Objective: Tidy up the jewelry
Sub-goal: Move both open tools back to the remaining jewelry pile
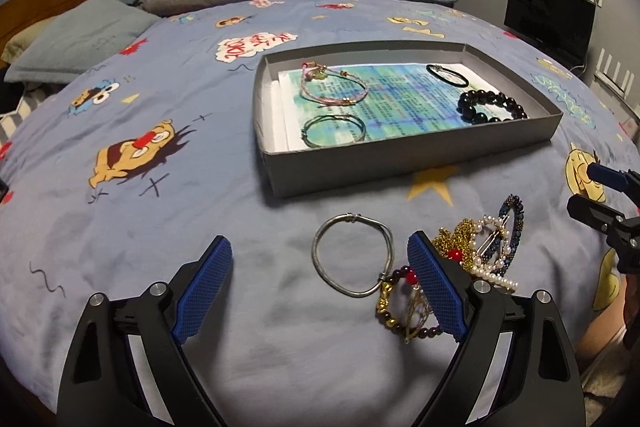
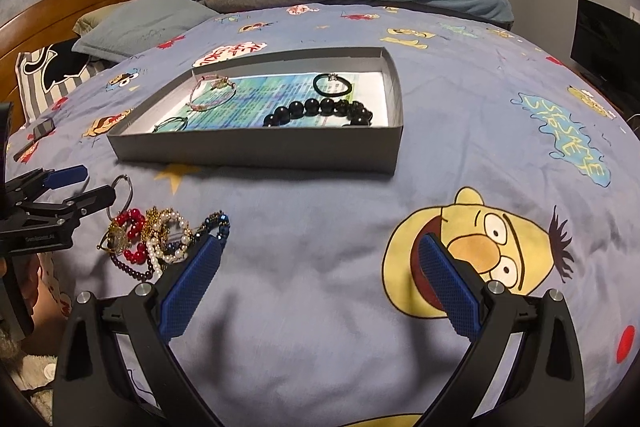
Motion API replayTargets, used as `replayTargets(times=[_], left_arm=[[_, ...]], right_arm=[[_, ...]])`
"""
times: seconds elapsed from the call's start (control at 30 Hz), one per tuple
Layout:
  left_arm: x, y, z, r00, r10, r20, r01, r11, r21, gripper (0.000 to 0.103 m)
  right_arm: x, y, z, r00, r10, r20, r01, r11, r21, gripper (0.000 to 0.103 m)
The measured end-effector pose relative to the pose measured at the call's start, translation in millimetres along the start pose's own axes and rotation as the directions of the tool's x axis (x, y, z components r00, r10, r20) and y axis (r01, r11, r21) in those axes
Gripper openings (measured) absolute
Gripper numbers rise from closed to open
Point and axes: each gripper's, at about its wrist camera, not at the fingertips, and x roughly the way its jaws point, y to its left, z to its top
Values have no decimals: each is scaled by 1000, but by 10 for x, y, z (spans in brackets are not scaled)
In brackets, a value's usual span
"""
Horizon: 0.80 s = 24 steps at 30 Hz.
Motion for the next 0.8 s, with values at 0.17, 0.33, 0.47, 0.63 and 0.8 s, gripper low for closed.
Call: replayTargets(times=[0.17,0.33,0.47,0.63,0.8], left_arm=[[44,-54,-13,1000,5,-6,-5,1000,17,90],[45,-44,-8,1000,7,2,-7,1000,7,89],[60,-40,-17,1000,15,2,-15,1000,1,88],[68,-72,-12,1000,9,8,-10,1000,4,84],[123,-125,-13,1000,11,2,-11,1000,19,66]], right_arm=[[20,1,-17,1000,0,-5,0,1000,-4,98],[33,-26,-44,1000,0,-7,0,1000,10,98],[47,-29,-66,1000,5,-10,-4,1000,12,98],[71,-24,-84,1000,19,-18,-18,1000,12,98],[91,-13,-109,999,24,-25,-23,1000,13,98]])
